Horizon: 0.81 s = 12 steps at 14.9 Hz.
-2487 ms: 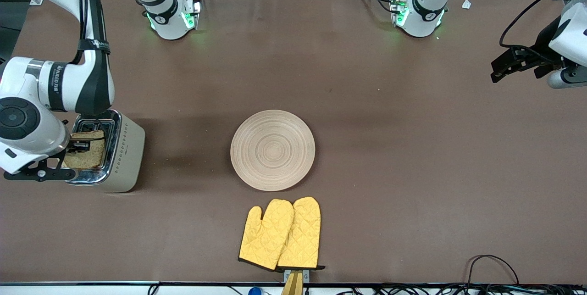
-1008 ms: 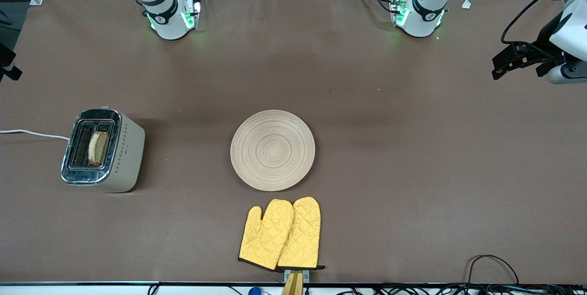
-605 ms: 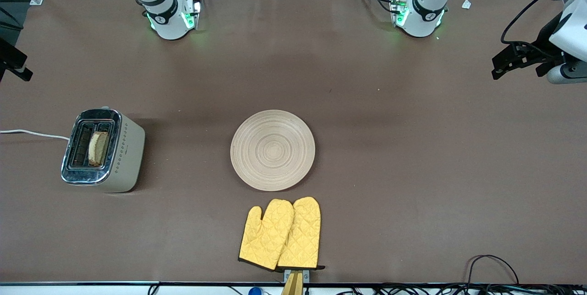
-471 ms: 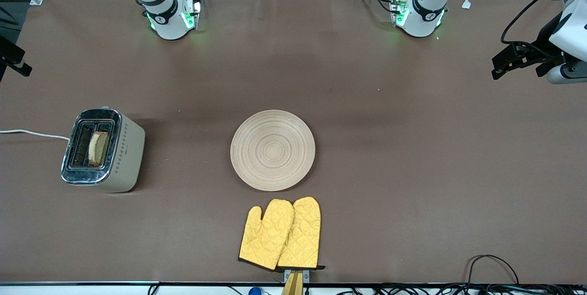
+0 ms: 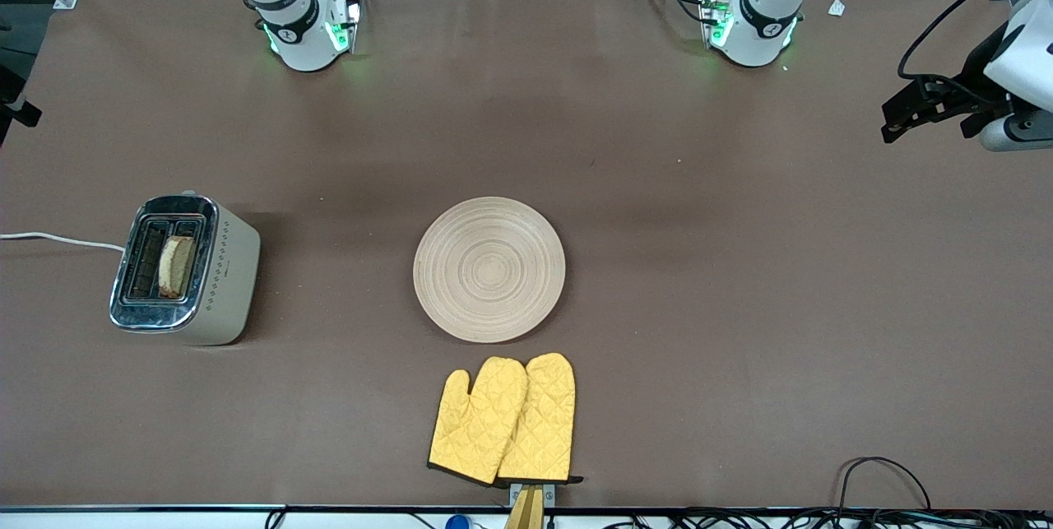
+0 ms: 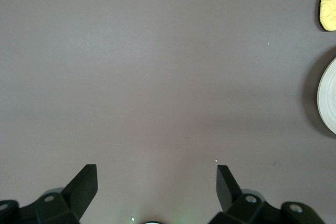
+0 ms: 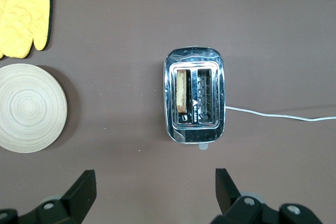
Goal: Move plate and put bread in toaster
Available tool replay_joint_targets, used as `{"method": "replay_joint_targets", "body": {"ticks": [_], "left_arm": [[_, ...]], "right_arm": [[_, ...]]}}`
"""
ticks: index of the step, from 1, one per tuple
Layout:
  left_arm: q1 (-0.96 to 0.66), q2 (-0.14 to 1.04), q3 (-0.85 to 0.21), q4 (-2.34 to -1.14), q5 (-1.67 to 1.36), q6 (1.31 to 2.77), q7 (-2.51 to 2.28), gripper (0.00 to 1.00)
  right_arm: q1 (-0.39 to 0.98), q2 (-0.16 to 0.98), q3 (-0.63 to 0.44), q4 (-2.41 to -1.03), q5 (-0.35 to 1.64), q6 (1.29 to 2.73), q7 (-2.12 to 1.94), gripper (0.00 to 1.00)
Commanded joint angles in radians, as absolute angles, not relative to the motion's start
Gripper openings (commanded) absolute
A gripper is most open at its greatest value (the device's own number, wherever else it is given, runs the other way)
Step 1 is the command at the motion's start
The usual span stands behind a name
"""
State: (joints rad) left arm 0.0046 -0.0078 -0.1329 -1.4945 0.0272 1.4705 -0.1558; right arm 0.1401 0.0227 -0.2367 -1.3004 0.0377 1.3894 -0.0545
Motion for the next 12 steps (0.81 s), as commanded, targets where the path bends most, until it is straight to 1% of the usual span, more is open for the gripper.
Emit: {"method": "replay_joint_targets", "body": {"ticks": [1,4,6,9,10,12], "left_arm": [[0.006,-0.006,-0.133,-1.488,0.026,1.463,-0.138,1.00],[0.006,-0.005,-0.133,-1.482,0.026,1.462,-0.123,1.00],[0.003,-0.005,-0.133,-1.482,0.023,1.462,-0.123,1.00],[0.000,-0.005,-0.135,-1.482,0.020,1.462,-0.123,1.00],[-0.002,-0.005,-0.137,-1.482,0.020,1.462,-0.123,1.00],[-0.003,-0.005,-0.138,-1.482,0.020,1.462,-0.123,1.00]], "right_arm": [[0.109,0.002,-0.190,-1.318,0.045,1.390,-0.057,1.00],[0.114,0.002,-0.184,-1.347,0.029,1.394,-0.051,1.00],[0.107,0.006,-0.189,-1.359,0.026,1.455,-0.057,1.00],[0.115,0.014,-0.190,-1.370,0.028,1.471,-0.046,1.00],[0.114,0.032,-0.190,-1.374,0.026,1.495,-0.046,1.00],[0.109,0.052,-0.189,-1.429,0.029,1.552,-0.045,1.00]]}}
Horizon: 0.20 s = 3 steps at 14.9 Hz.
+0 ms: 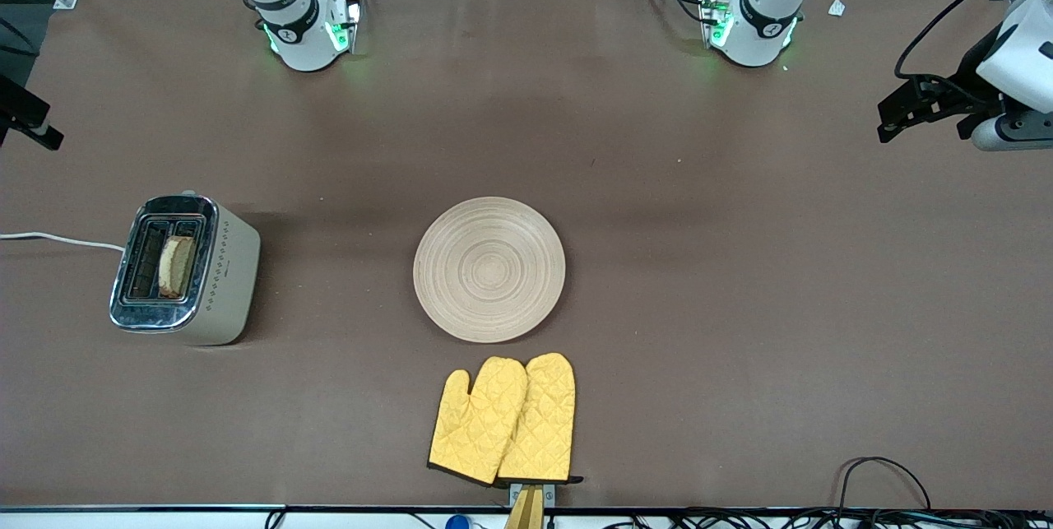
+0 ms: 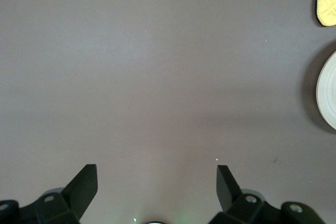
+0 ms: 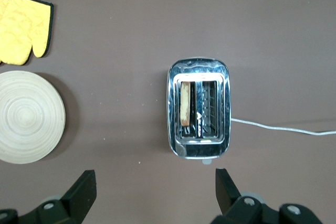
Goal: Move plate and put bread in toaster
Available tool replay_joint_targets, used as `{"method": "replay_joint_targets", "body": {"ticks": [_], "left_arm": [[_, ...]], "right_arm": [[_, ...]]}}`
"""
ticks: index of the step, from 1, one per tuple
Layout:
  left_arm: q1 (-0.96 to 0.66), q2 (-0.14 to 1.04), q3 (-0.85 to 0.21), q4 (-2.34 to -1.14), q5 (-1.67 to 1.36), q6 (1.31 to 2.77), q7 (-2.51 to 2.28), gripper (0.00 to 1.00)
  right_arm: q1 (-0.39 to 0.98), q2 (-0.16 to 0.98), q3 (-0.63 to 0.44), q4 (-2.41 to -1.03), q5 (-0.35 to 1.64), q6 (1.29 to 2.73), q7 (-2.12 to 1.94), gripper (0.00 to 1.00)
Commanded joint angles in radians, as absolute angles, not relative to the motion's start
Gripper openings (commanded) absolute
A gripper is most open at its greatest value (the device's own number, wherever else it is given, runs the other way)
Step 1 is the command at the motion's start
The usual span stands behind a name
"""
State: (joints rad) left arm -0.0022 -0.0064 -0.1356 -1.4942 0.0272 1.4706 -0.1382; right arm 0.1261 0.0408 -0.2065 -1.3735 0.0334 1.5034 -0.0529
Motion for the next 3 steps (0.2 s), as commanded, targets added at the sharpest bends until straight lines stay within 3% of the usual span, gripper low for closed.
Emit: {"method": "replay_joint_targets", "body": {"ticks": [1,3], "left_arm": [[-0.003,-0.005,-0.138,-1.483,0.018,1.462,-0.123,1.00],[-0.003,-0.006,-0.140,-1.482,0.018,1.462,-0.123,1.00]], "right_arm": [[0.110,0.051,-0.189,-1.431,0.029,1.555,-0.044,1.00],[0.117,0.052,-0.189,-1.433,0.029,1.562,-0.044,1.00]]}}
